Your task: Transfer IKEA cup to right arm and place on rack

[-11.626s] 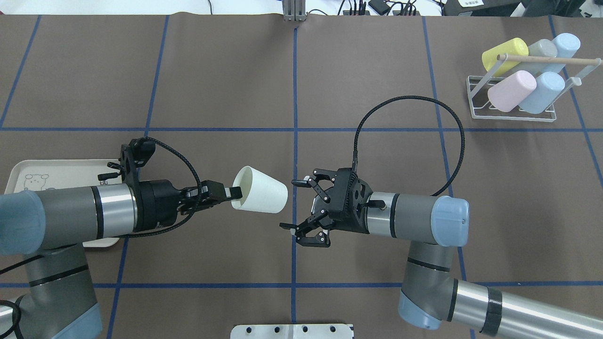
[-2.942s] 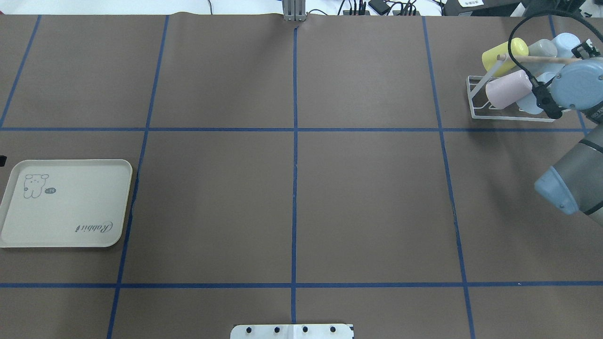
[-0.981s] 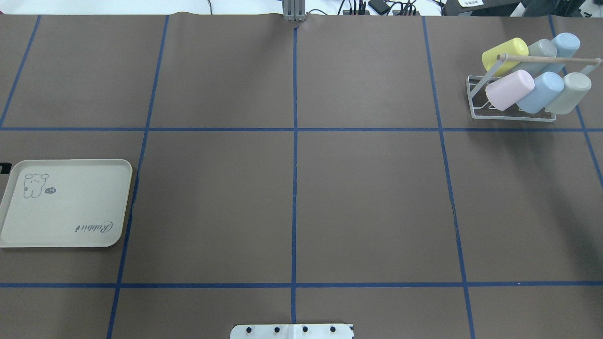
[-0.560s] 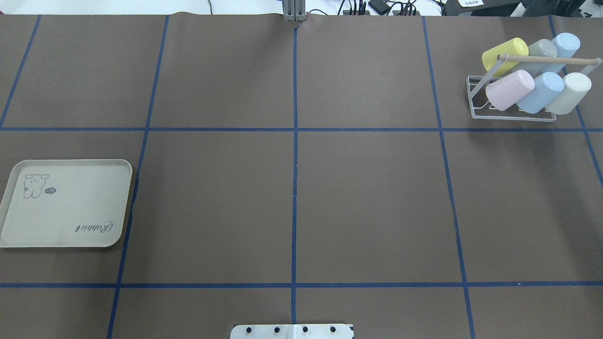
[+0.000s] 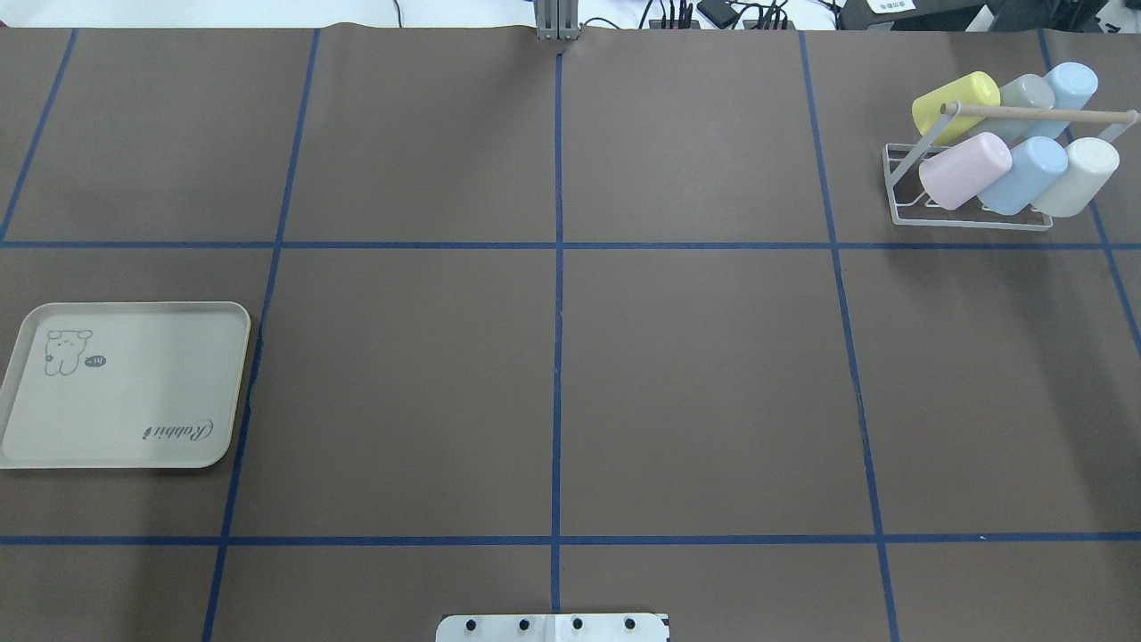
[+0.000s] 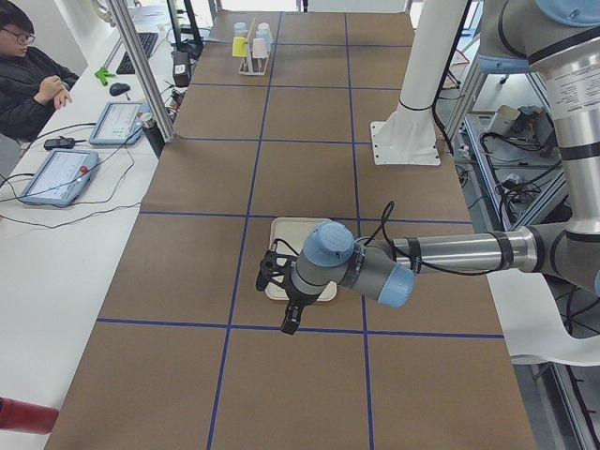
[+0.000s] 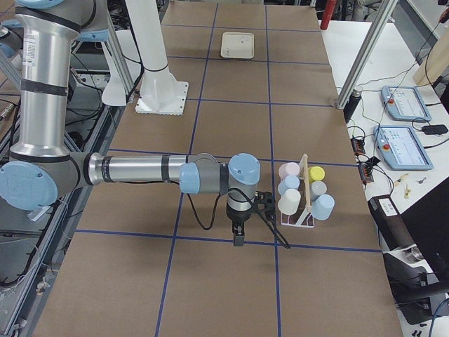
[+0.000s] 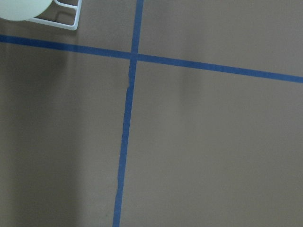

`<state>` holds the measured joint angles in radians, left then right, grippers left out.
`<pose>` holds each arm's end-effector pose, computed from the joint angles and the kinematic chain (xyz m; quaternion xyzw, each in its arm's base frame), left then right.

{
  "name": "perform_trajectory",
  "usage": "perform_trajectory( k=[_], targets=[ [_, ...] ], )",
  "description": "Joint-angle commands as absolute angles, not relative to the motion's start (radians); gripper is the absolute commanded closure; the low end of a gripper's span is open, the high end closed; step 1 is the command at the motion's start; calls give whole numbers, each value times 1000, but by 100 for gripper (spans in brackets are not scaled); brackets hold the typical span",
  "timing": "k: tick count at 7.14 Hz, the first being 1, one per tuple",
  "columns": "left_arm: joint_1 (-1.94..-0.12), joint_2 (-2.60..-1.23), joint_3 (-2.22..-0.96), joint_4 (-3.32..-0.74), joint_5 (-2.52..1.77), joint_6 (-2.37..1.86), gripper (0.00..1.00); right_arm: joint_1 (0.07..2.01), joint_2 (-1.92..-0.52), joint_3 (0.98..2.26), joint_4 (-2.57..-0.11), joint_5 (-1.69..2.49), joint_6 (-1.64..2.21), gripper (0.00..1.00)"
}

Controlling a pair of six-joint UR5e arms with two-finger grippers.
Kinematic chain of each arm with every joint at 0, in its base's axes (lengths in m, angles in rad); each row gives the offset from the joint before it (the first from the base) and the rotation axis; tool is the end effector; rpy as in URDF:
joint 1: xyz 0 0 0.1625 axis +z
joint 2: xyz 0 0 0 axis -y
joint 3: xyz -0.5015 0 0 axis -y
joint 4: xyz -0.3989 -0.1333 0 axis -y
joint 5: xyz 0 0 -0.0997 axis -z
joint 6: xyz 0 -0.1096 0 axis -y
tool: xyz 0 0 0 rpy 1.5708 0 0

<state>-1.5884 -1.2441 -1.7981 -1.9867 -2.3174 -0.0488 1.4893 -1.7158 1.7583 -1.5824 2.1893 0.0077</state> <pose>-0.0651 -0.3547 0.7225 0.1411 0.3624 0.0269 0.9209 0.0346 -0.4327 0.7280 0.0011 -0.3047 -0.0398 0.9516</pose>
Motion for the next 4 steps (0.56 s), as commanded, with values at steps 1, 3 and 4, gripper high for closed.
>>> perform_trajectory(
  k=[1, 3, 4],
  targets=[
    [-1621, -1244, -1801, -1844, -2312, -20, 0, 1489, -1717, 1761, -1585, 2191, 9, 1],
    [-1611, -1249, -1805, -1822, -2313, -142, 0, 1489, -1717, 1764, -1585, 2191, 9, 1],
    [-1603, -1247, -1807, -1769, -2310, -143, 0, 1489, -1718, 1766, -1585, 2192, 9, 1]
  ],
)
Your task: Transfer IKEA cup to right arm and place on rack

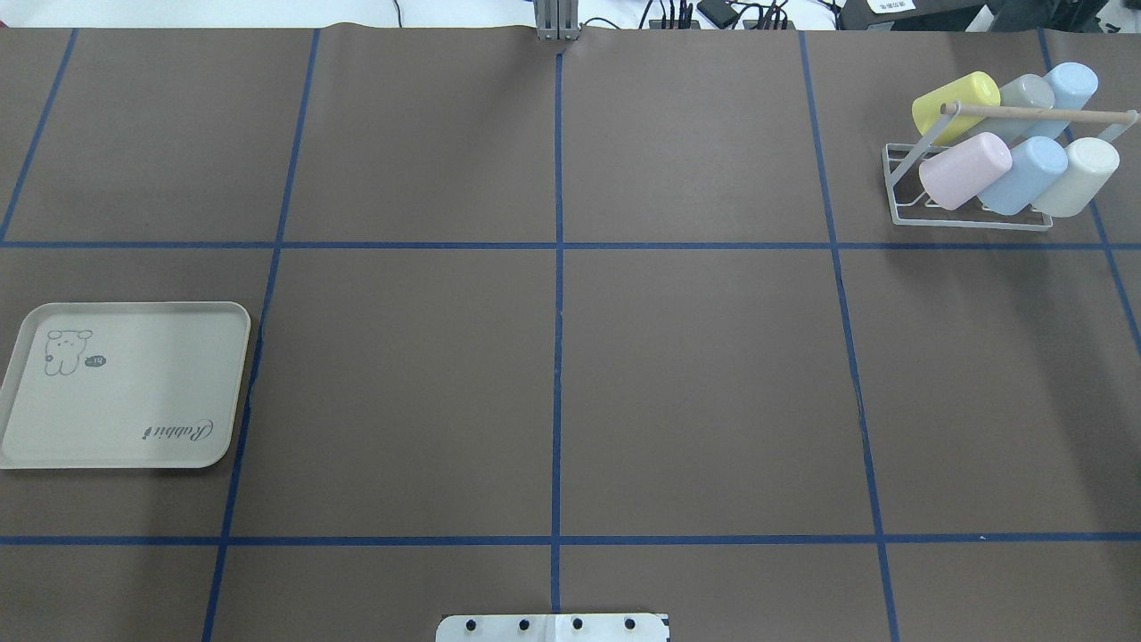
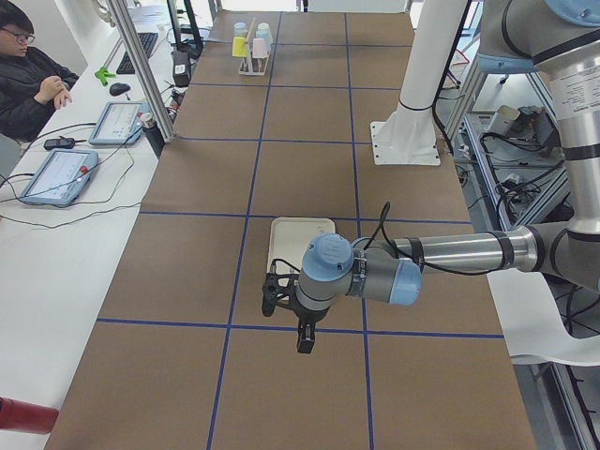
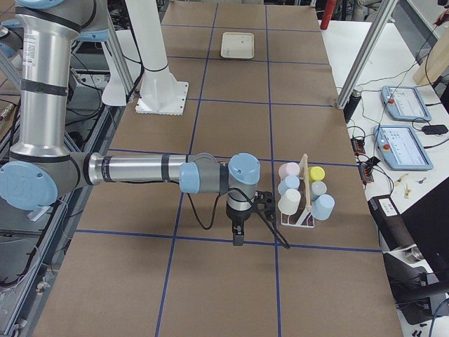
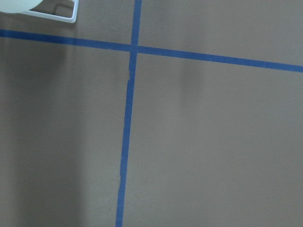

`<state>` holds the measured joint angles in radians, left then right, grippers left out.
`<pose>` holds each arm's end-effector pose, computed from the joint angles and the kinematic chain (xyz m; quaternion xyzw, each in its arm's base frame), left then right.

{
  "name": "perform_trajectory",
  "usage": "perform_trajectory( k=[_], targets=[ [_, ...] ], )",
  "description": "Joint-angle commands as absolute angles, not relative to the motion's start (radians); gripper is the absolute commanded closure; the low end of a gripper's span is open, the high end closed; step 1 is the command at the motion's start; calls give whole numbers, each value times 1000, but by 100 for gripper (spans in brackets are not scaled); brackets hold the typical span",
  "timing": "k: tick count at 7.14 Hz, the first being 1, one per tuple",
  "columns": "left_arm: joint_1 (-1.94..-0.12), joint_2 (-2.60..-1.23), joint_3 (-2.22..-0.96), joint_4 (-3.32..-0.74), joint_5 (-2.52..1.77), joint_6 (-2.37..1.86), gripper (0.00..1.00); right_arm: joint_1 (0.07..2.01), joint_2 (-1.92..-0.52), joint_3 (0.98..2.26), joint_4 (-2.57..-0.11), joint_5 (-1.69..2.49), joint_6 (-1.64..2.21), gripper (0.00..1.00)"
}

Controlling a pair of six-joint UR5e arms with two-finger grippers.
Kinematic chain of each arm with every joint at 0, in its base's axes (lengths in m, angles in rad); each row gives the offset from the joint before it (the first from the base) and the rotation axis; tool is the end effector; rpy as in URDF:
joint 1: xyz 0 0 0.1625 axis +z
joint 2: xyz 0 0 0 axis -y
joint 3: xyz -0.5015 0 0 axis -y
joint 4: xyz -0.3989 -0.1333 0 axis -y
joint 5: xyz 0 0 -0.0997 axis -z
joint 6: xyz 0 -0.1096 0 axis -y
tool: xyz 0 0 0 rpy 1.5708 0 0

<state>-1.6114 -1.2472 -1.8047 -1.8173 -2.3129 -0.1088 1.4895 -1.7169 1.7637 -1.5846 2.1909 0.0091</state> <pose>-0.0733 -0.3462 0.7379 0.0606 0.3638 -0.0410 0.9286 0.0346 -0.4323 0.7259 0.0019 -0.3055 -0.0394 0.9514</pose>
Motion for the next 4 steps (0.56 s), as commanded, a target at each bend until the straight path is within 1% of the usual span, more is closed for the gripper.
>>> perform_trajectory(
  k=[1, 4],
  targets=[
    [-1588, -1238, -1831, -1750, -2309, -140, 0, 1489, -1717, 1767, -1585, 2192, 9, 1],
    [-1560, -1241, -1839, -1749, -2309, 53, 0, 1489, -1718, 1769, -1586, 2198, 9, 1]
  ],
)
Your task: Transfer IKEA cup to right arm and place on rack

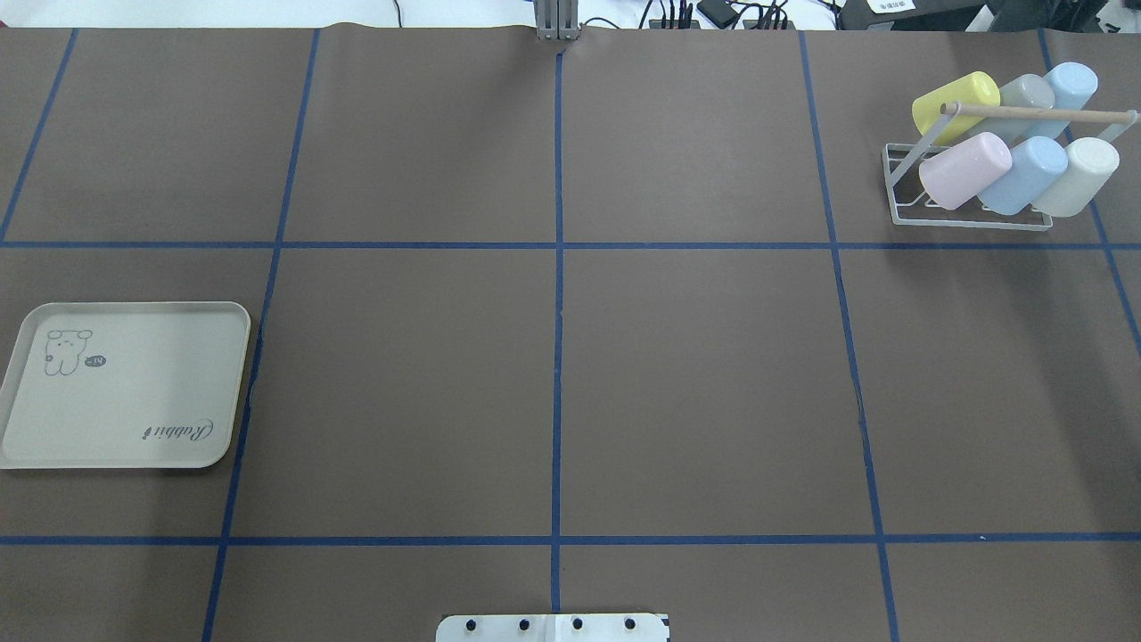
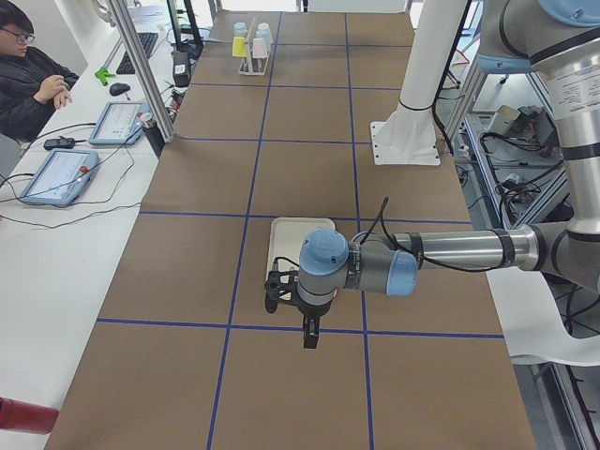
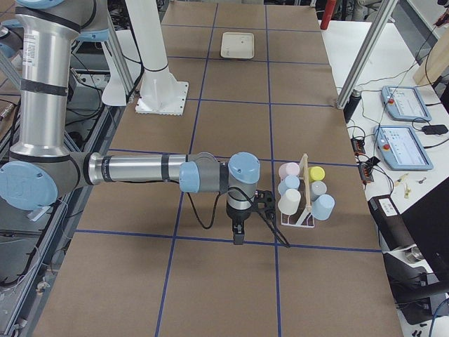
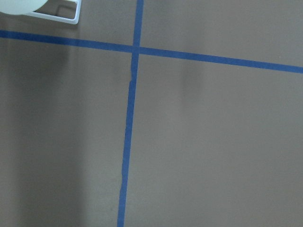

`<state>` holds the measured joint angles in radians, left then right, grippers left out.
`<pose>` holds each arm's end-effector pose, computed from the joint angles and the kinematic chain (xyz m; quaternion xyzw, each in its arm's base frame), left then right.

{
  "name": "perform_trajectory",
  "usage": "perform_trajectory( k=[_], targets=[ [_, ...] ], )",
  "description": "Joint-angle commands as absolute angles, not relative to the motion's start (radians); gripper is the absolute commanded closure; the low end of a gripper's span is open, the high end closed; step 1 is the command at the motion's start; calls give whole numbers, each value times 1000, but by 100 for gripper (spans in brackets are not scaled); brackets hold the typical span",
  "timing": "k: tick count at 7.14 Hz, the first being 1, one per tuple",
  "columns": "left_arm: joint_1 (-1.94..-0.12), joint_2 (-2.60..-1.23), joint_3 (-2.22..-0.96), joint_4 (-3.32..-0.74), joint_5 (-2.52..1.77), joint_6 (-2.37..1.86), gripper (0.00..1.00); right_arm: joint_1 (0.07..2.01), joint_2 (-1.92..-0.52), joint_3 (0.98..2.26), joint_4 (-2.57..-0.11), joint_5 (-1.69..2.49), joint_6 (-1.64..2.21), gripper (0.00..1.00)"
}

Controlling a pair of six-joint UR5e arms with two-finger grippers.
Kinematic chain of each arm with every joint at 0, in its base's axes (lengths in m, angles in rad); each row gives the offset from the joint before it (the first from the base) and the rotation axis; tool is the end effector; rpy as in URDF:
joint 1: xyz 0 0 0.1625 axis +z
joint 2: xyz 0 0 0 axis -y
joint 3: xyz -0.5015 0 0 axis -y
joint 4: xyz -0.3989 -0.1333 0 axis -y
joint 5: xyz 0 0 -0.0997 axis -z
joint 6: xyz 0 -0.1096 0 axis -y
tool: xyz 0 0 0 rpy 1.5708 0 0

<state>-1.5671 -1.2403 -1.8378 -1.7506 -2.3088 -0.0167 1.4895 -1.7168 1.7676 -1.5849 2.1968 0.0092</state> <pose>-0.0583 -0.3440 0.7311 0.0505 0.3606 0.0149 0.9312 0.0341 -0.4325 0.7235 0.0035 -0.3083 -0.0399 0.9504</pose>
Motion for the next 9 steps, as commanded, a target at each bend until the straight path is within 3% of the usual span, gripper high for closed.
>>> perform_trajectory(
  k=[1, 9],
  targets=[
    [-1559, -1241, -1841, -1741, -2309, 108, 0, 1489, -1717, 1769, -1585, 2198, 9, 1],
    [-1568, -1273, -1873, -1741, -2310, 117, 0, 1489, -1717, 1772, -1583, 2200, 9, 1]
  ],
)
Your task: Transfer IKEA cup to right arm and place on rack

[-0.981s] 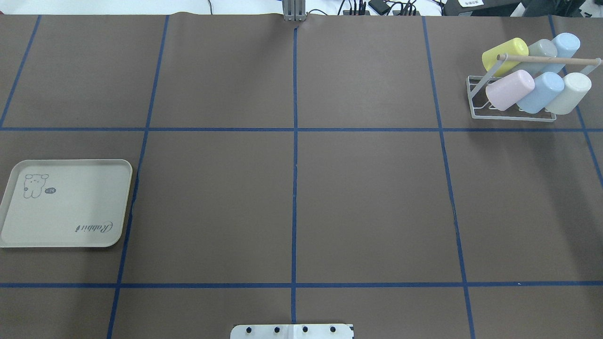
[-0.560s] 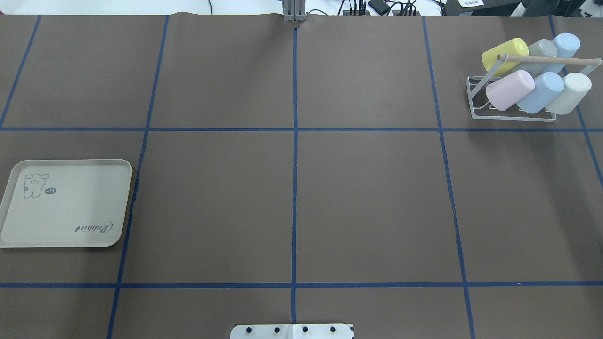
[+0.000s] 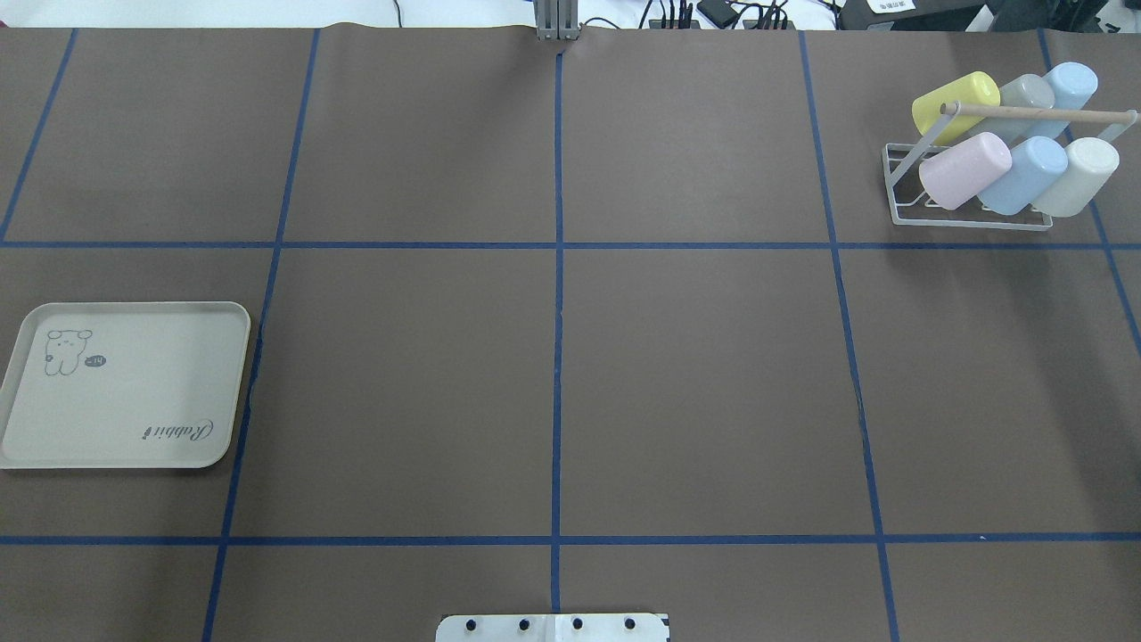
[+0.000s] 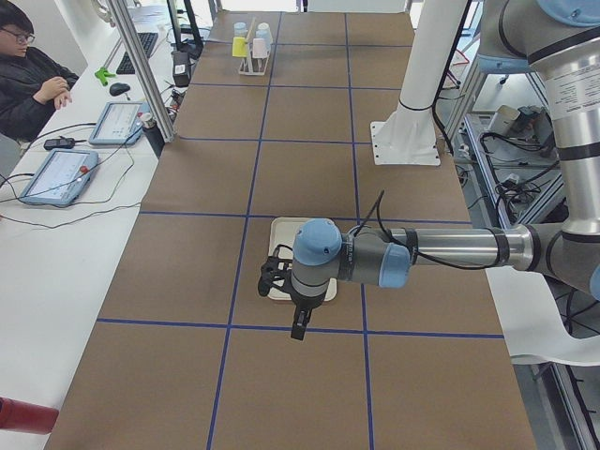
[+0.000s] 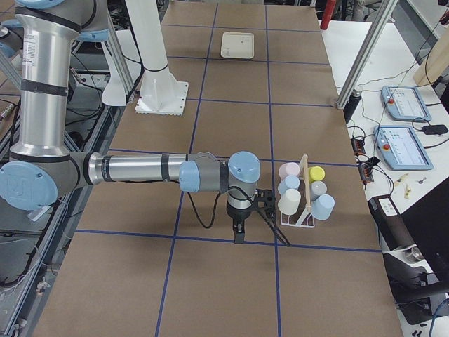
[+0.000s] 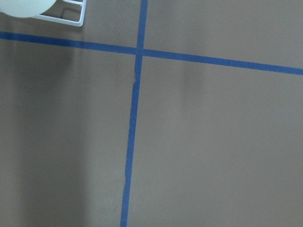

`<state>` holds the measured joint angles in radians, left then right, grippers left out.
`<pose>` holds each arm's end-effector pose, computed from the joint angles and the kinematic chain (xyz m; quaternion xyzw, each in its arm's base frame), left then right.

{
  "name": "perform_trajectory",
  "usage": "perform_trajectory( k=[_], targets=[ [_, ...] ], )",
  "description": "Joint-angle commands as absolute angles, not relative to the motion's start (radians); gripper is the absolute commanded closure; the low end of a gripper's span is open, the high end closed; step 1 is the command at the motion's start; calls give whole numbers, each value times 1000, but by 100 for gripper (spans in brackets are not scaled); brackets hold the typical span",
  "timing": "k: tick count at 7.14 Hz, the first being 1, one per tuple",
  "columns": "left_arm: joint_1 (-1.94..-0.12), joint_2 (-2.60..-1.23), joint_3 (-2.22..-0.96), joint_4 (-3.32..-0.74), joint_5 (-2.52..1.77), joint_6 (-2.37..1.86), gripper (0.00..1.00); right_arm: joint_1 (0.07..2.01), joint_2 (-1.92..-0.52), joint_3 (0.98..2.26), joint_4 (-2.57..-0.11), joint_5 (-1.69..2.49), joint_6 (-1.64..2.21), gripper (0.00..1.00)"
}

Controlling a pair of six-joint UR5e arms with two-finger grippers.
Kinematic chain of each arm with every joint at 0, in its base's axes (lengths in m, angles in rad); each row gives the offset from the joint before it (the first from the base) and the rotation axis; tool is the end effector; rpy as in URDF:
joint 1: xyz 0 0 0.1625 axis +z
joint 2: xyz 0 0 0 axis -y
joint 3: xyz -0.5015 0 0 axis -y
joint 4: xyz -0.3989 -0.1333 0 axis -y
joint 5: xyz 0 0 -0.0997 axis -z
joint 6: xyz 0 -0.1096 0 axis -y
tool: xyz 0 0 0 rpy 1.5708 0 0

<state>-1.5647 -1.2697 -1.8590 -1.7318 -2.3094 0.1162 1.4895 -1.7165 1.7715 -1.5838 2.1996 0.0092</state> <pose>-0.0573 -0.3611 0.7120 0.0887 0.3556 0.0835 0.9267 0.0338 -0.4330 0.7211 0.0060 -0.3098 -0.0408 0.9499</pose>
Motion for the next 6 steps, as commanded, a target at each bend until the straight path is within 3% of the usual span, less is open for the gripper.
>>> perform_trajectory(
  k=[1, 6],
  targets=[
    [-1568, -1269, -1871, -1741, -2310, 118, 0, 1488, -1717, 1770, -1582, 2200, 9, 1],
    [-1569, -1278, -1855, -1736, -2315, 115, 0, 1489, -1717, 1773, -1582, 2250, 9, 1]
  ],
)
